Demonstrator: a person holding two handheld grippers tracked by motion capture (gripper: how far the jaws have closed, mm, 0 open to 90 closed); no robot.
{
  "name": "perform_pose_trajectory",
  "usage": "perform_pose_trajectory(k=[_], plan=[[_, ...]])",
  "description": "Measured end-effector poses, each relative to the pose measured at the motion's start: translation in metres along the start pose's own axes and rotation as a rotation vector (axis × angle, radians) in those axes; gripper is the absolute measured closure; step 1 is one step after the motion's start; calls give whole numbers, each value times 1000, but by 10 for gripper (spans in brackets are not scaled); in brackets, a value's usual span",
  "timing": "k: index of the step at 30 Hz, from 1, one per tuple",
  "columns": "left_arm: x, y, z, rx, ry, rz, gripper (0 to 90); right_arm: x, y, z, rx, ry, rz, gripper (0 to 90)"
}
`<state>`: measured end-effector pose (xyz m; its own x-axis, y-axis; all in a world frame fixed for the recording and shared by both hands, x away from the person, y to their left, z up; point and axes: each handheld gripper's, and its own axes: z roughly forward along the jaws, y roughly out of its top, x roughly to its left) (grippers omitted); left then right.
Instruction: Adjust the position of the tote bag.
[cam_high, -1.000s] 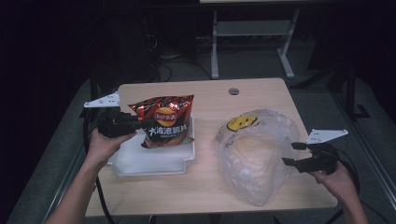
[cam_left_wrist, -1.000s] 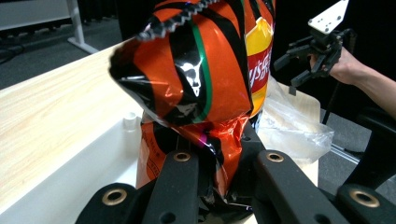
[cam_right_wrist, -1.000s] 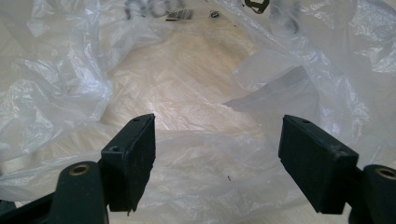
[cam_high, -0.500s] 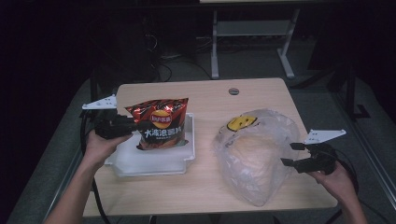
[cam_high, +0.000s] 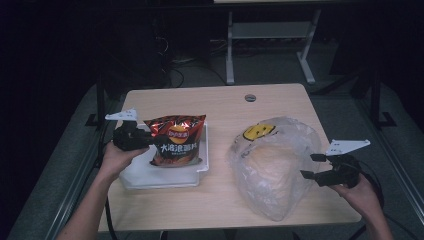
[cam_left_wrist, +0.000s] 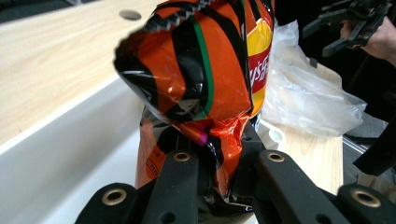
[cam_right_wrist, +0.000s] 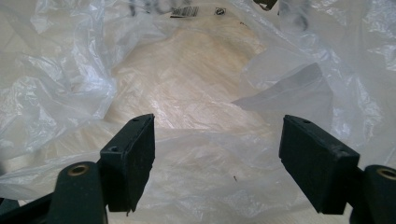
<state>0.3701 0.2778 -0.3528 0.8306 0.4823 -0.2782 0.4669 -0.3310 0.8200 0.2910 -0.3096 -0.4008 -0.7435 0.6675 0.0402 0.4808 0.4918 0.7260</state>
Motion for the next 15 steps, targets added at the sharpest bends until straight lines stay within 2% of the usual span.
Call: perform_pose_trajectory(k=[6, 10, 15], plan=[[7, -1, 2, -4, 0, -19, 814, 1, 1, 1, 4, 0, -5, 264], [10, -2, 3, 9, 19, -17, 798, 1, 1, 0, 0, 1, -5, 263], [13, -3, 2, -2, 44, -26, 771, 2, 2, 0, -3, 3, -11, 263]])
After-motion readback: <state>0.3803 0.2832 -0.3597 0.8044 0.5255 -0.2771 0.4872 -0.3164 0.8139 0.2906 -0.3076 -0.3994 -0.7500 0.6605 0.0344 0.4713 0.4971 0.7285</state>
